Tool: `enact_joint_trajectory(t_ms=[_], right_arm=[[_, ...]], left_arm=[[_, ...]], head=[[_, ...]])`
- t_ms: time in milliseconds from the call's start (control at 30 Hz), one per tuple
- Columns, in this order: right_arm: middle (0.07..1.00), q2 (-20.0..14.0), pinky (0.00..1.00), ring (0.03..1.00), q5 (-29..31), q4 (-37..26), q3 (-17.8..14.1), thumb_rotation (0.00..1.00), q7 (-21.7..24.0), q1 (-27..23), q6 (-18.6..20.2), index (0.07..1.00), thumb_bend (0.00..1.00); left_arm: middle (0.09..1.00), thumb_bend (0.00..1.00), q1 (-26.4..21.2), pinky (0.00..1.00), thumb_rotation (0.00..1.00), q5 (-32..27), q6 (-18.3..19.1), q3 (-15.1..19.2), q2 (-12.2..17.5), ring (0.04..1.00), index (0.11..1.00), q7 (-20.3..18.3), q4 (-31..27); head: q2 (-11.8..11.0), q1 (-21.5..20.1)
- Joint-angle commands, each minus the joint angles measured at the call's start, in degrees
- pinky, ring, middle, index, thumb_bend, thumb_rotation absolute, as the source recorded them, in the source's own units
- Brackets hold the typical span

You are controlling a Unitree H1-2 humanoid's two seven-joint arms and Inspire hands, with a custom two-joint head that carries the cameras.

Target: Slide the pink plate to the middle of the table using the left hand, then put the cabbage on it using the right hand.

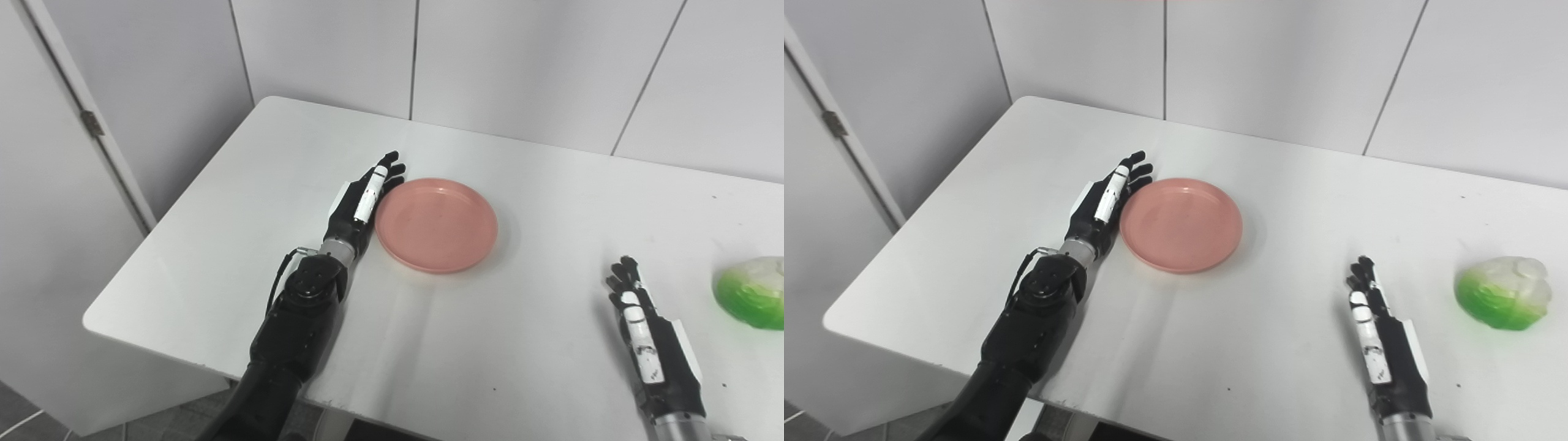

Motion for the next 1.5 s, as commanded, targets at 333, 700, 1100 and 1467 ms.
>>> enact_joint_trajectory(t_ms=[333,700,1100,1467], right_arm=[[0.965,2.56,0.97,0.951,-2.50,0.24,1.64,1.00,-1.67,-0.89,-0.75,0.975,0.31],[0.953,3.94,0.94,0.934,-5.23,1.06,2.90,1.00,-3.07,-1.41,-0.25,0.965,0.35],[0.947,4.06,0.92,0.926,-5.83,3.76,3.11,1.00,-3.84,-2.26,-1.75,0.960,0.37],[0.898,2.94,0.84,0.870,-15.78,2.50,4.98,1.00,-8.15,-2.67,-2.57,0.931,0.57]], left_arm=[[0.913,0.44,1.83,0.91,1.00,-0.61,7.48,-2.89,-5.88,0.912,0.904,-2.79,-8.66],[0.911,0.45,5.52,0.93,1.00,-2.10,5.23,-1.90,-8.81,0.921,0.912,-3.53,-8.26],[0.913,0.45,5.91,0.92,1.00,-2.54,-0.26,-0.13,-7.01,0.914,0.907,-6.45,-2.77],[0.918,0.47,5.98,0.92,1.00,-3.10,-1.48,0.72,-4.64,0.919,0.911,-9.49,-0.64]], head=[[1.00,-6.05],[2.14,-13.08],[2.20,-17.57],[2.44,-27.26]])
